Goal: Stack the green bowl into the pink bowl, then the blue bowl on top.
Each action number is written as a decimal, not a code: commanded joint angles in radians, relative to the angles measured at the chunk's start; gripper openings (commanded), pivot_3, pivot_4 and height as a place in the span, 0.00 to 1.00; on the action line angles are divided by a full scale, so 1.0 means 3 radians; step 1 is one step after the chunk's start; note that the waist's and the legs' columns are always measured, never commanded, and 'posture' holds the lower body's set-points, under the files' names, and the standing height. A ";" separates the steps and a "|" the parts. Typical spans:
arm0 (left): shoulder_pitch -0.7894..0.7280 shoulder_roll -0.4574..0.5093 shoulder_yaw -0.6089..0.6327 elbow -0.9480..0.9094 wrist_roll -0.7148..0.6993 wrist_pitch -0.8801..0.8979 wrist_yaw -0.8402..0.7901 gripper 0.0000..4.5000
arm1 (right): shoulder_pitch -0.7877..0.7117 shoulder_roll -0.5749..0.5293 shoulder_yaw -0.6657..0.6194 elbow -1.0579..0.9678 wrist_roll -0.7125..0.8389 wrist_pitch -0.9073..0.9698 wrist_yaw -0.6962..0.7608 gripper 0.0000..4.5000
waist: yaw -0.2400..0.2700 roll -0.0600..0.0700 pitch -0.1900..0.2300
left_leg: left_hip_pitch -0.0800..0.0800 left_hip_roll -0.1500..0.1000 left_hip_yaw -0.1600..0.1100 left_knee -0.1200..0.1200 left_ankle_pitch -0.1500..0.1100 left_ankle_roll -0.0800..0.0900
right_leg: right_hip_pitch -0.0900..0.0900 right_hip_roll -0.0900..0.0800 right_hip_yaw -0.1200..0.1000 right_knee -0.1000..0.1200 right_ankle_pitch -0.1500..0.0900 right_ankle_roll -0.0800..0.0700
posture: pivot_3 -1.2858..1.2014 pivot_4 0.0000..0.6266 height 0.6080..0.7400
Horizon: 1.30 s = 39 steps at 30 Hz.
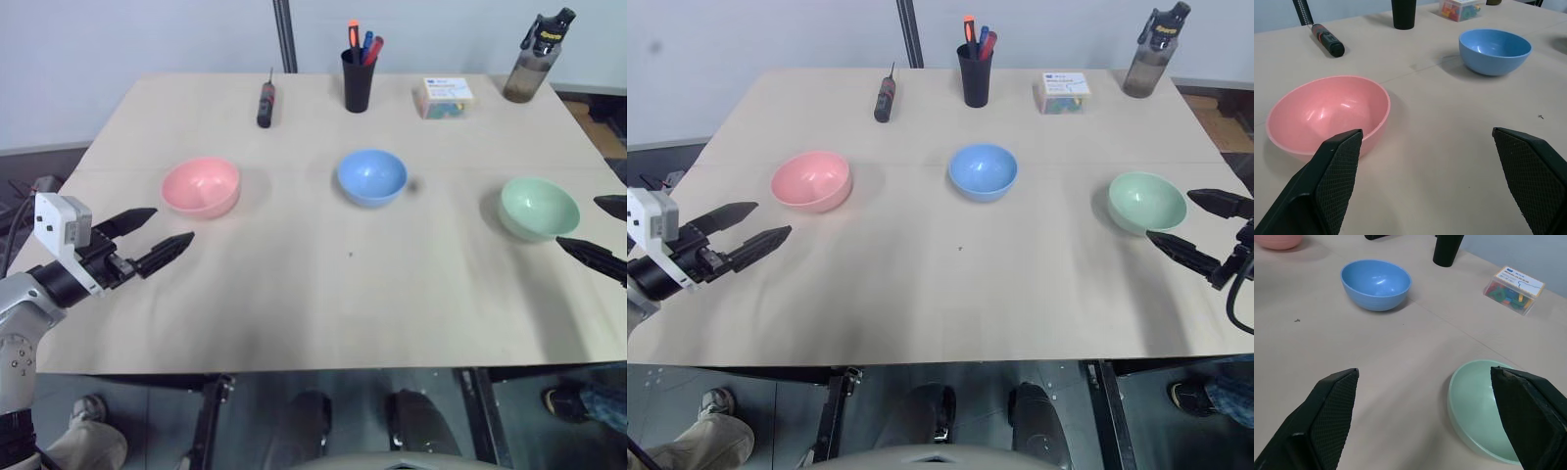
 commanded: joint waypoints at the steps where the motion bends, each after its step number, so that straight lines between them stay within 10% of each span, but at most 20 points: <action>1: -0.0117 0.0039 -0.0035 -0.0030 0.0006 -0.0052 -0.0035 1.00 | -0.0028 -0.0038 -0.0007 -0.0064 -0.0004 -0.0008 -0.0037 1.00 | 0.0001 0.0000 0.0000 | 0.0000 0.0000 0.0000 0.0000 0.0000 0.0000 | 0.0000 -0.0001 0.0000 0.0000 0.0000 0.0000 | 0.52 0.24 1.00; 20: -0.1285 -0.0587 -0.1195 -0.0648 -0.0097 -0.0019 0.0069 1.00 | -0.1329 0.0488 0.1941 0.0698 -0.1244 -0.0166 -0.1145 1.00 | -0.0003 -0.0002 -0.0001 | -0.0019 -0.0010 0.0000 0.0003 0.0010 -0.0016 | -0.0018 0.0003 -0.0003 0.0002 0.0001 0.0000 | 0.52 0.24 1.00; 29: -0.1053 -0.0297 -0.1373 -0.0792 0.1486 0.0557 0.1613 1.00 | -0.1165 0.1016 0.1937 -0.0307 -0.0378 -0.0630 -0.0478 1.00 | -0.0005 -0.0003 0.0001 | -0.0023 -0.0005 0.0000 -0.0003 0.0006 -0.0009 | -0.0024 0.0014 0.0003 0.0002 0.0001 0.0001 | 0.52 0.24 1.00; 39: -0.1556 0.0268 -0.2105 -0.0395 0.2256 0.1054 0.1489 1.00 | -0.1515 0.1170 0.2131 -0.0414 -0.0195 -0.0609 -0.0392 1.00 | 0.0004 -0.0007 0.0004 | -0.0010 -0.0009 -0.0010 0.0005 0.0009 -0.0015 | -0.0008 0.0015 -0.0008 0.0006 0.0001 0.0002 | 0.52 0.24 1.00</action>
